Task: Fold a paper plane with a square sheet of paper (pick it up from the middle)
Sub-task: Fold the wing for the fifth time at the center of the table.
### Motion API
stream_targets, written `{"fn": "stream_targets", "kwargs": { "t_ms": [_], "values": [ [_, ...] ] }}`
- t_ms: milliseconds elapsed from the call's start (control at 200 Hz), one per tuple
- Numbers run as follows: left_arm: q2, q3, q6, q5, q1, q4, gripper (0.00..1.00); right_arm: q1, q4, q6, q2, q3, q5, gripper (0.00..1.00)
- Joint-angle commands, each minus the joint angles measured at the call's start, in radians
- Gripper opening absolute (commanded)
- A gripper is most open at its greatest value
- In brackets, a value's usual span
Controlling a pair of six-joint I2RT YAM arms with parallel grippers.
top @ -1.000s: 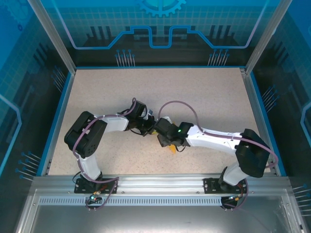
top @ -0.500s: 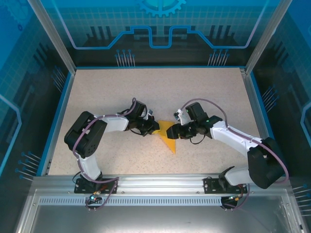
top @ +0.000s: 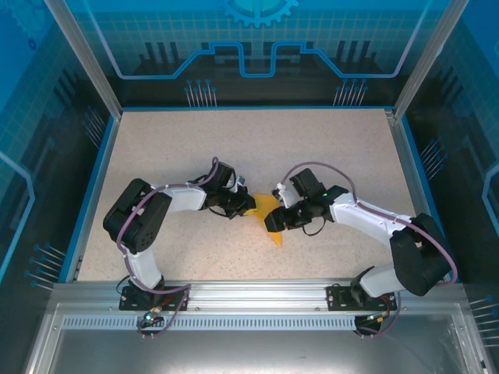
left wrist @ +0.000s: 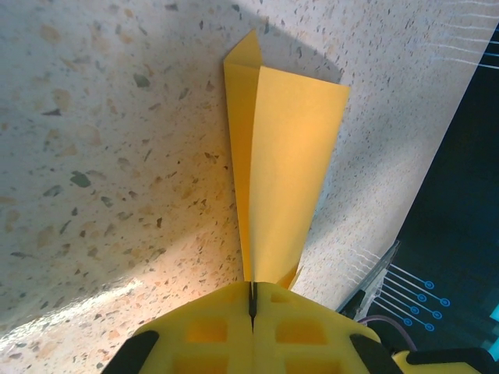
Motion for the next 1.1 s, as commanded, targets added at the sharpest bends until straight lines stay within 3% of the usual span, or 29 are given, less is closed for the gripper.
{"fn": "stream_targets", "kwargs": {
  "t_ms": [0,265,445,565,810,1090],
  "values": [
    [-0.019,0.029,0.009,0.008,-0.004,-0.043,0.01,0.095,-0.027,0.032,-0.018,0.021,0.320,0.54],
    [-0.024,0.029,0.003,0.007,-0.005,-0.045,0.01,0.303,-0.055,0.092,0.031,0.027,0.759,0.53],
    [-0.027,0.036,0.006,0.007,-0.007,-0.055,0.01,0.394,-0.030,0.048,0.098,0.064,0.812,0.53],
    [-0.030,0.037,0.007,0.007,-0.007,-0.056,0.01,0.439,-0.080,0.073,0.176,0.131,0.930,0.52],
    [-0.025,0.037,0.002,0.007,-0.009,-0.057,0.01,0.512,-0.161,0.113,0.310,0.224,1.121,0.39],
    [-0.022,0.042,0.008,0.004,-0.010,-0.063,0.01,0.536,-0.181,0.151,0.345,0.241,1.179,0.36]
  ]
}}
